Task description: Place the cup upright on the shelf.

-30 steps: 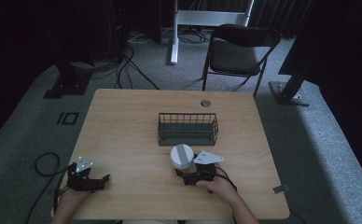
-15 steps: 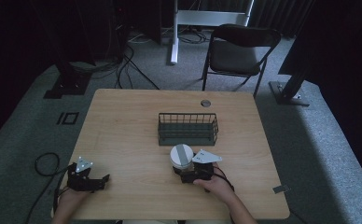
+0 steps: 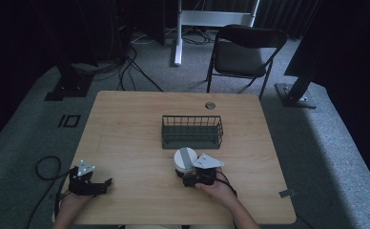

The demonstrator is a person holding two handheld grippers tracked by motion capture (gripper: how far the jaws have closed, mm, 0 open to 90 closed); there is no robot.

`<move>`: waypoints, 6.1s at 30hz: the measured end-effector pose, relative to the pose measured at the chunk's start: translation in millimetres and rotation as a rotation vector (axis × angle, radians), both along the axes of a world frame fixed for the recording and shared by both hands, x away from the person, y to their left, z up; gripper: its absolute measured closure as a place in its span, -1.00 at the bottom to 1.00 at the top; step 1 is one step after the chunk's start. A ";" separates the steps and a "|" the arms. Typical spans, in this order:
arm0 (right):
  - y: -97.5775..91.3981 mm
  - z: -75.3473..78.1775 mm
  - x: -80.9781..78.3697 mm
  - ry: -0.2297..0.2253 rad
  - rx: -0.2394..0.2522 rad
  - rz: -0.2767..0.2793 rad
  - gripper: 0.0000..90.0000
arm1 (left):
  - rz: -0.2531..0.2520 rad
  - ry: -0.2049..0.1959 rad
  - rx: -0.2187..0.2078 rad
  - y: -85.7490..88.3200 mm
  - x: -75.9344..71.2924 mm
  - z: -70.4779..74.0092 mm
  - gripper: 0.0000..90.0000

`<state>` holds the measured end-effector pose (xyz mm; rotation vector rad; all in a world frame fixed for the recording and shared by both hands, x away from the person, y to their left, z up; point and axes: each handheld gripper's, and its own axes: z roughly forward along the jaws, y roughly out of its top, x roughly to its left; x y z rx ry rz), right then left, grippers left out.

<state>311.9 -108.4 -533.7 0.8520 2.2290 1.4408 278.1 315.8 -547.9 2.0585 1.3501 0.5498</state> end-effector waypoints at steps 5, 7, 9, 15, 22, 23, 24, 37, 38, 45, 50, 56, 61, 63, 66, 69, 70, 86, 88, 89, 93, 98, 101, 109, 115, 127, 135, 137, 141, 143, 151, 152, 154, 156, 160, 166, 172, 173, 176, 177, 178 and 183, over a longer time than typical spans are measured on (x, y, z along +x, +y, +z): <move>0.8 1.7 -1.1 0.000 -0.011 0.012 -0.59 | 0.001 0.000 -0.001 -0.1 0.0 0.0 -0.99; -0.1 2.1 -0.2 0.007 -0.008 0.006 -0.59 | 0.001 0.000 -0.001 -0.1 0.0 0.0 -0.99; -1.2 3.5 0.5 0.013 -0.004 0.001 -0.59 | 0.001 0.000 0.000 -0.1 0.0 0.0 -0.99; -3.8 9.3 0.6 0.010 -0.011 0.003 -0.59 | 0.001 0.000 -0.001 0.0 0.0 0.0 -0.99; -4.5 21.1 0.5 0.022 0.007 -0.008 -0.59 | 0.001 0.000 -0.001 -0.1 0.0 -0.1 -0.99; -4.5 21.1 0.5 0.022 0.007 -0.008 -0.59 | 0.001 0.000 -0.001 -0.1 0.0 -0.1 -0.99; -4.8 24.3 1.3 0.024 0.011 -0.007 -0.59 | 0.001 0.000 -0.001 -0.1 0.0 0.0 -0.99; -4.3 50.2 6.1 -0.001 0.034 -0.028 -0.59 | 0.001 0.000 0.000 -0.1 0.0 0.0 -0.99; -4.0 55.0 7.7 0.007 0.033 -0.027 -0.59 | 0.001 0.000 -0.001 -0.1 0.0 -0.1 -0.99; -3.8 65.2 11.4 -0.002 0.038 -0.044 -0.59 | 0.001 0.000 -0.001 -0.1 0.0 0.0 -0.99; -3.6 74.5 16.7 -0.014 0.040 -0.061 -0.59 | 0.001 0.000 0.000 -0.1 0.0 -0.1 -0.99; -2.5 94.1 31.9 -0.041 0.047 -0.107 -0.59 | 0.001 -0.001 0.000 0.0 0.0 -0.1 -0.99; -1.9 102.2 41.6 -0.043 0.066 -0.143 -0.59 | -0.001 0.000 0.001 0.1 0.0 0.0 -0.99; -1.2 104.3 45.2 -0.053 0.064 -0.157 -0.59 | 0.000 0.000 0.000 0.0 0.0 0.0 -0.99; 0.9 106.8 51.4 -0.061 0.069 -0.184 -0.59 | 0.000 0.000 0.000 0.0 0.0 0.0 -0.99; 3.4 107.6 58.1 -0.057 0.084 -0.211 -0.59 | 0.001 0.000 -0.001 -0.1 -0.1 -0.1 -0.99; 4.3 107.8 60.7 -0.056 0.081 -0.221 -0.59 | 0.002 0.000 -0.002 -0.2 -0.1 -0.1 -0.99; 6.3 102.8 99.3 -0.005 0.049 -0.378 -0.59 | 0.000 0.000 0.000 0.0 0.0 0.0 -0.99; 5.2 101.1 101.8 0.005 0.043 -0.396 -0.59 | 0.001 0.000 -0.001 0.0 0.0 0.0 -0.99; 4.8 100.3 103.1 0.009 0.036 -0.403 -0.59 | 0.001 0.000 -0.001 0.0 0.0 0.0 -0.99; 3.7 96.4 107.3 0.028 0.034 -0.438 -0.59 | 0.001 0.000 0.000 0.0 0.0 0.0 -0.99; 5.6 89.0 111.3 0.045 0.018 -0.448 -0.59 | 0.001 0.000 0.000 0.0 0.0 0.0 -0.99; 7.0 85.8 113.5 0.060 0.018 -0.447 -0.59 | 0.001 0.000 -0.001 -0.1 0.0 0.0 -0.99; 10.5 79.2 119.0 0.094 -0.013 -0.455 -0.59 | 0.000 0.000 0.000 0.0 0.0 0.0 -0.99; 13.4 75.6 121.8 0.108 -0.039 -0.467 -0.59 | 0.000 0.000 0.000 0.0 0.0 0.0 -0.99; 16.5 67.8 125.3 0.137 -0.071 -0.467 -0.59 | 0.000 0.000 0.000 0.0 -0.1 0.0 -0.99; 16.6 67.6 127.9 0.140 -0.083 -0.463 -0.59 | 0.000 0.000 0.000 -0.1 -0.1 0.0 -0.99; 17.3 67.8 127.8 0.140 -0.089 -0.462 -0.59 | 0.000 0.000 0.000 -0.1 -0.1 0.0 -0.99; 18.7 67.1 126.4 0.138 -0.091 -0.460 -0.59 | 0.000 0.000 0.000 -0.1 -0.1 0.0 -0.99; 18.7 67.2 126.0 0.138 -0.088 -0.463 -0.59 | 0.000 0.000 0.000 -0.1 -0.1 0.0 -0.99; 15.1 64.2 124.4 0.144 -0.040 -0.453 -0.66 | 0.000 0.000 -0.001 -0.1 -0.1 0.0 -0.99; 14.5 64.1 124.3 0.147 -0.034 -0.444 -0.69 | 0.000 0.000 0.000 -0.1 -0.1 0.0 -0.99; 13.6 64.8 122.8 0.154 -0.039 -0.418 -0.73 | 0.000 0.000 -0.001 -0.1 -0.1 0.0 -0.99; 12.8 64.9 122.1 0.152 -0.039 -0.417 -0.73 | 0.000 0.000 -0.001 -0.1 -0.1 0.0 -0.99; 11.7 64.2 120.4 0.150 -0.036 -0.414 -0.73 | 0.000 0.000 -0.001 -0.1 -0.1 0.0 -0.99; 10.6 64.2 117.3 0.141 -0.032 -0.407 -0.73 | 0.000 0.000 -0.001 -0.1 -0.1 0.0 -0.99; 8.6 63.3 113.7 0.132 -0.020 -0.392 -0.73 | 0.000 0.000 -0.001 -0.1 -0.1 0.0 -0.99; 8.3 63.4 113.1 0.129 -0.015 -0.391 -0.73 | 0.000 0.000 0.000 -0.1 -0.1 0.0 -0.99; 7.3 63.1 111.3 0.115 -0.012 -0.387 -0.73 | 0.000 0.000 -0.001 -0.1 -0.1 0.0 -0.99; 6.7 63.1 110.8 0.114 -0.008 -0.386 -0.73 | 0.000 0.000 0.000 -0.1 0.0 0.0 -0.99; 6.4 63.0 110.4 0.111 -0.006 -0.384 -0.73 | 0.000 0.000 -0.001 -0.2 -0.1 0.0 -0.99; 4.9 60.9 106.6 0.094 0.005 -0.379 -0.73 | 0.000 0.000 -0.001 -0.1 -0.1 0.0 -0.99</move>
